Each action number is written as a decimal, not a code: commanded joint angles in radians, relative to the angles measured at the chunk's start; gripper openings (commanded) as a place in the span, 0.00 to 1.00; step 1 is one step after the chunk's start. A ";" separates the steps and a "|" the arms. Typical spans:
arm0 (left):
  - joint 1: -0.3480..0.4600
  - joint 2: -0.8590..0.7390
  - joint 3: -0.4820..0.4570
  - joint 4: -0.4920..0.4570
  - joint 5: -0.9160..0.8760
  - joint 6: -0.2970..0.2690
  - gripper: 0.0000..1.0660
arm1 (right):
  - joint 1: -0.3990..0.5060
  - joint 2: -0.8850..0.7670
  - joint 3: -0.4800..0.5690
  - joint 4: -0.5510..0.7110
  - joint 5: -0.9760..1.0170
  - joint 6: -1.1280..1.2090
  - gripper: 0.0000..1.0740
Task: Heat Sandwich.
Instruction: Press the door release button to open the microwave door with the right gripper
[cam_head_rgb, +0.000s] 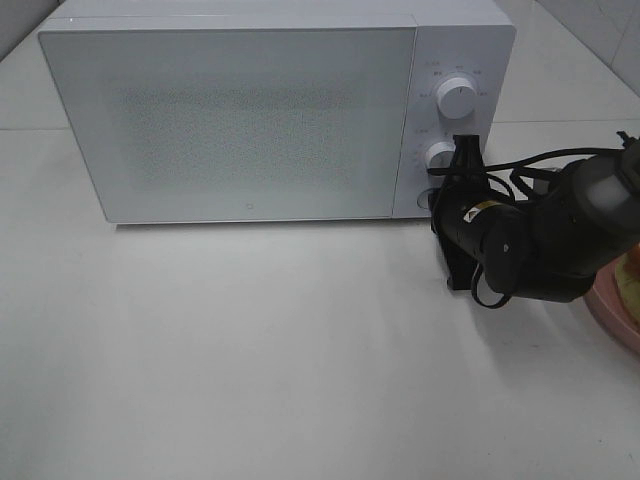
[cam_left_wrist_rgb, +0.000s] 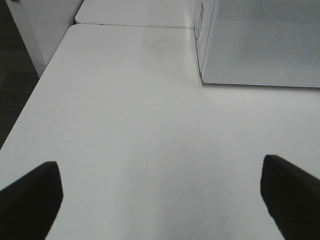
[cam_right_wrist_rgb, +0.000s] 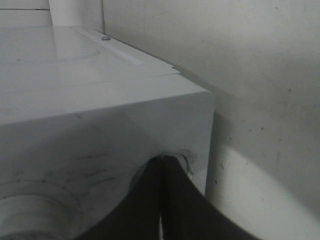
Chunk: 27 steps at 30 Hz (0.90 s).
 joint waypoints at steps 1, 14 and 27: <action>0.002 -0.020 0.001 -0.002 -0.002 -0.001 0.95 | -0.008 -0.009 -0.017 -0.001 -0.126 0.002 0.00; 0.002 -0.020 0.001 -0.002 -0.002 -0.001 0.95 | -0.008 0.000 -0.071 -0.009 -0.154 0.026 0.01; 0.002 -0.020 0.001 -0.002 -0.002 -0.001 0.95 | -0.008 0.076 -0.155 -0.031 -0.266 0.044 0.01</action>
